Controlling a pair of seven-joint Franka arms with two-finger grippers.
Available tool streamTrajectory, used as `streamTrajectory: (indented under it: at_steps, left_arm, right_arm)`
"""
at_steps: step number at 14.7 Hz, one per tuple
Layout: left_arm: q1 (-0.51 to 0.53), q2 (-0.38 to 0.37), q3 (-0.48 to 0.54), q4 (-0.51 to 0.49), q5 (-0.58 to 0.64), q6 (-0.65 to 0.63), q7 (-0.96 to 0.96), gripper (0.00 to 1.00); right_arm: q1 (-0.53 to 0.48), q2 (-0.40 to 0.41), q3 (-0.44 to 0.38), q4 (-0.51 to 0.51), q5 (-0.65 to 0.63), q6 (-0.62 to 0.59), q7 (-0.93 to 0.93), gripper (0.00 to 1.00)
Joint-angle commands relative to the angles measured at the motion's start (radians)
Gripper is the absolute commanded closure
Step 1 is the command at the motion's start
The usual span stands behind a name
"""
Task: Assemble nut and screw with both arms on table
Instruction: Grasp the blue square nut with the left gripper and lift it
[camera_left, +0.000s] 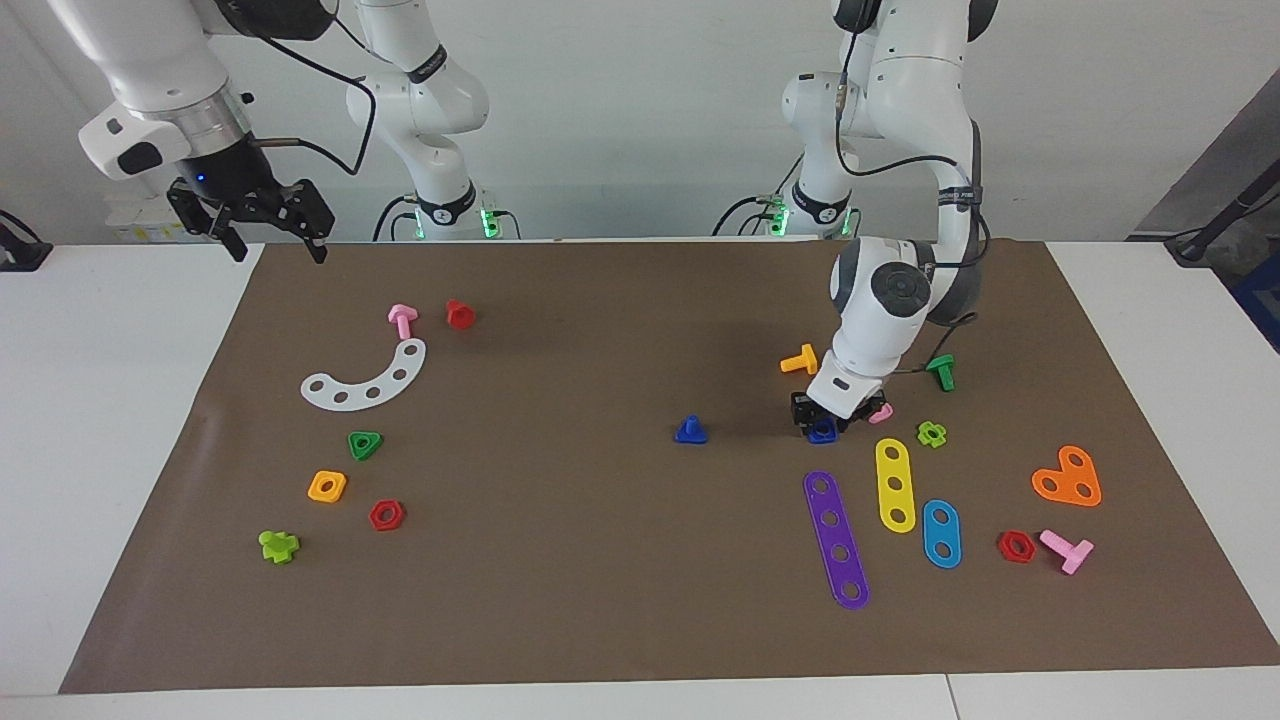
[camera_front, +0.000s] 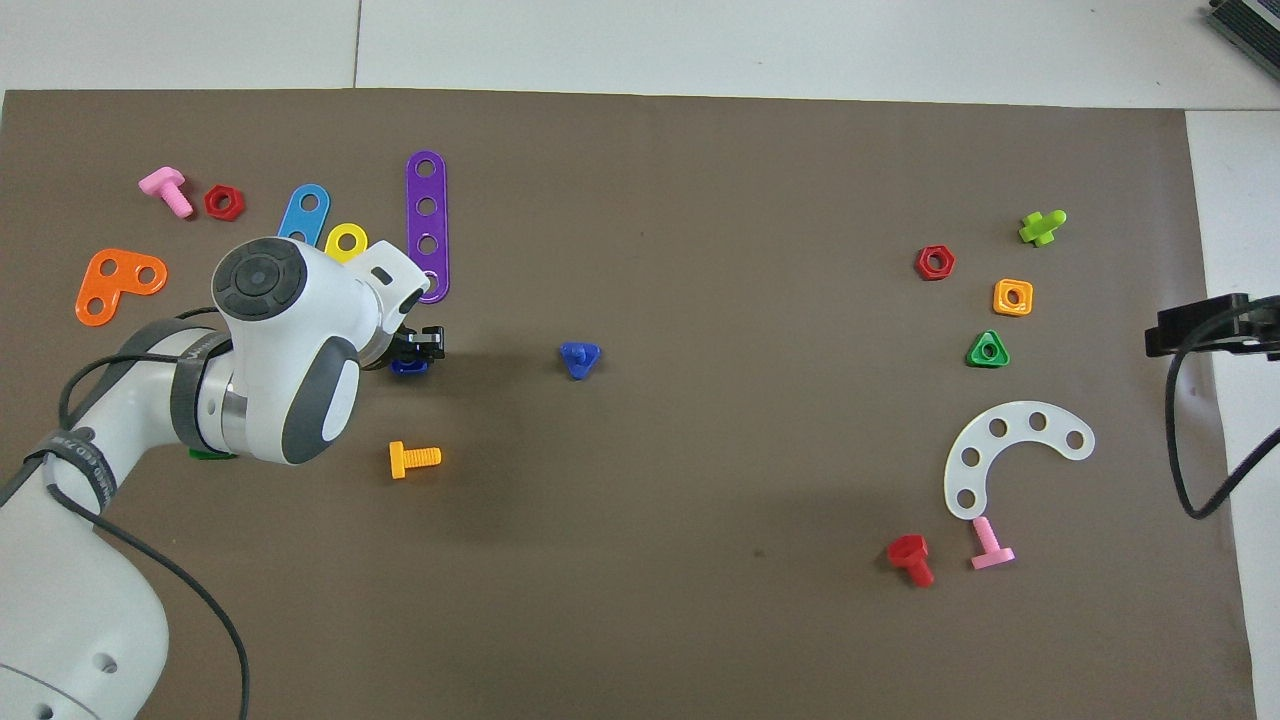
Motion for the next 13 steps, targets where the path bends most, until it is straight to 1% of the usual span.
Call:
streamTrajectory:
  at_steps: [1,3,5,8,10,12,13]
  left_arm:
    - [-0.015,-0.019,0.014,-0.039,-0.004,0.034,0.013,0.43]
    - [-0.015,-0.019,0.014,-0.045,-0.004,0.035,0.014,0.46]
    - [-0.017,-0.019,0.014,-0.045,-0.004,0.035,0.014,0.47]
    - [-0.017,-0.021,0.014,-0.045,-0.004,0.034,0.019,0.52]
    - [-0.015,-0.021,0.014,-0.045,-0.004,0.031,0.039,0.58]
    - [-0.014,-0.019,0.014,-0.039,-0.004,0.029,0.039,0.67]
    - [-0.014,-0.018,0.014,-0.028,-0.004,0.020,0.039,0.68]
  right_arm:
    - [0.003,-0.001,0.009,-0.001,0.006,-0.008,0.022,0.00]
    - [0.003,-0.004,0.009,-0.004,0.006,-0.008,0.022,0.00]
    - [0.003,-0.008,0.009,-0.018,0.009,-0.006,0.024,0.00]
    - [0.003,-0.022,0.009,-0.044,0.008,0.006,0.019,0.00]
    - [0.003,-0.022,0.010,-0.046,0.006,0.020,0.021,0.00]
    - [0.003,-0.022,0.010,-0.047,0.008,0.019,0.021,0.00]
    - [0.003,-0.022,0.010,-0.047,0.008,0.019,0.022,0.00]
